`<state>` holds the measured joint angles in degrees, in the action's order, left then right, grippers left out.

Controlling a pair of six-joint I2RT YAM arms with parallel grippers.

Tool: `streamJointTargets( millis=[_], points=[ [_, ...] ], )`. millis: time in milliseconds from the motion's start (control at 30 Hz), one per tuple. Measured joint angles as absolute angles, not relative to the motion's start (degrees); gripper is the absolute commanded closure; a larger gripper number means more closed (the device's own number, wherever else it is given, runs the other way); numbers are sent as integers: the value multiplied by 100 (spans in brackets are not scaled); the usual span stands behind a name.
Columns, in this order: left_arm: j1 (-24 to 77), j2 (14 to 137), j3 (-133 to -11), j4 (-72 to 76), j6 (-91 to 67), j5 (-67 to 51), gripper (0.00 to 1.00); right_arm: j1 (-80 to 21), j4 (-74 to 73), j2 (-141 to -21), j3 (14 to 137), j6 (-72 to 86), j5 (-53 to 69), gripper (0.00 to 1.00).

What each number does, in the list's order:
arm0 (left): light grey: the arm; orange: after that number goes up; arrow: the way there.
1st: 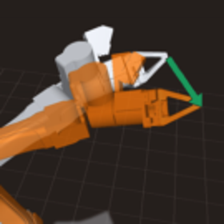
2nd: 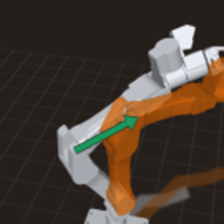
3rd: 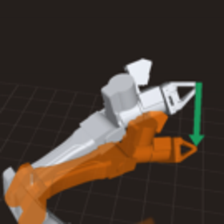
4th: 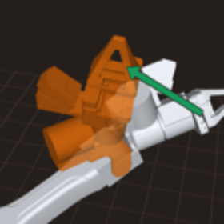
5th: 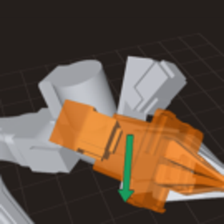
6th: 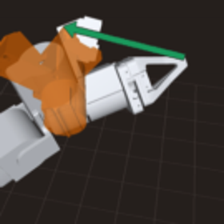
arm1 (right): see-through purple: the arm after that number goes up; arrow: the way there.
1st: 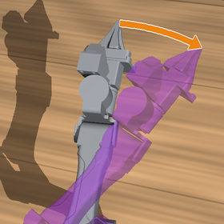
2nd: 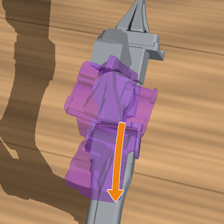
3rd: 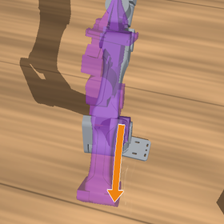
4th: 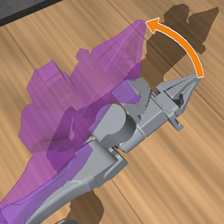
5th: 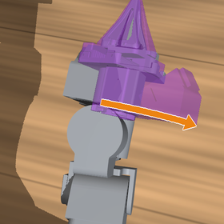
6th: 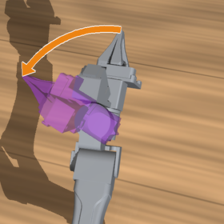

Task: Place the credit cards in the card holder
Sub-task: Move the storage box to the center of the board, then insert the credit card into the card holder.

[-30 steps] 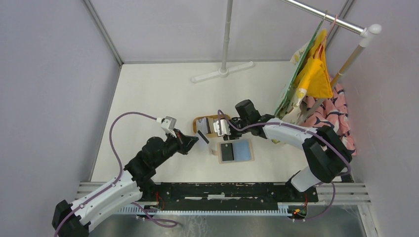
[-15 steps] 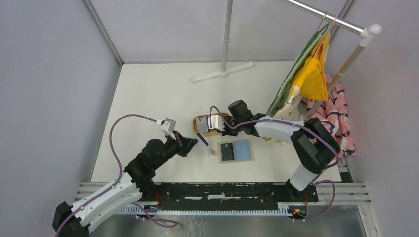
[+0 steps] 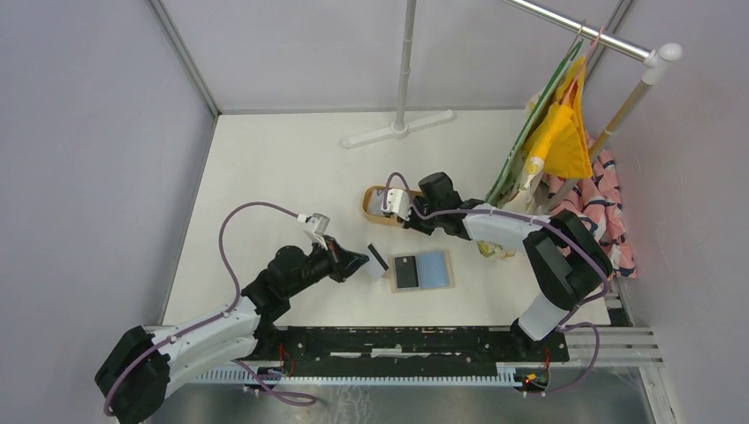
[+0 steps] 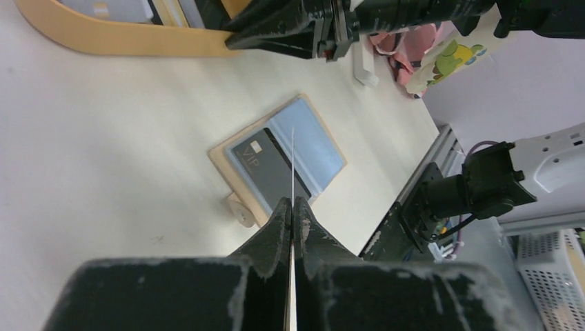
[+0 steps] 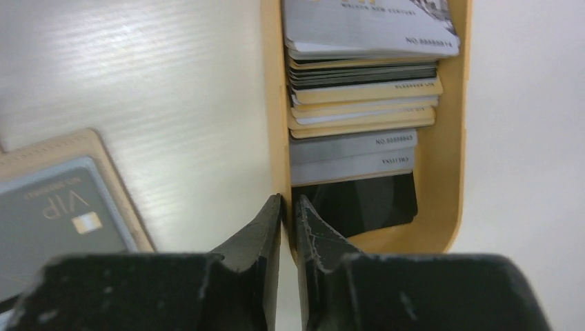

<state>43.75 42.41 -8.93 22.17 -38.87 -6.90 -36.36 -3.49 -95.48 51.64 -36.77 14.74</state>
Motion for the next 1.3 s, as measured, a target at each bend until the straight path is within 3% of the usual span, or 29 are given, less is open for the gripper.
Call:
streamJointTargets(
  millis=[200, 300, 667, 967, 1300],
  points=[
    [4375, 5277, -895, 3339, -4217, -1225, 98, -3208, -554, -9100, 5133, -3841, 1726, 46],
    [4375, 5841, -908, 3863, -4394, -1424, 98, -3074, -784, -8536, 5019, -4158, 2071, 40],
    [4375, 7765, -1269, 5516, -5070, -2180, 98, -3020, -2198, -6486, 3811, -6040, 3627, 40],
    [4375, 9585, -1695, 6766, -5662, -2689, 98, -3020, -2617, -6440, 2943, -6997, 3468, 50],
    [4375, 9821, -1953, 6593, -5712, -2700, 98, -3041, -2580, -6751, 2803, -7258, 3293, 56]
  ],
)
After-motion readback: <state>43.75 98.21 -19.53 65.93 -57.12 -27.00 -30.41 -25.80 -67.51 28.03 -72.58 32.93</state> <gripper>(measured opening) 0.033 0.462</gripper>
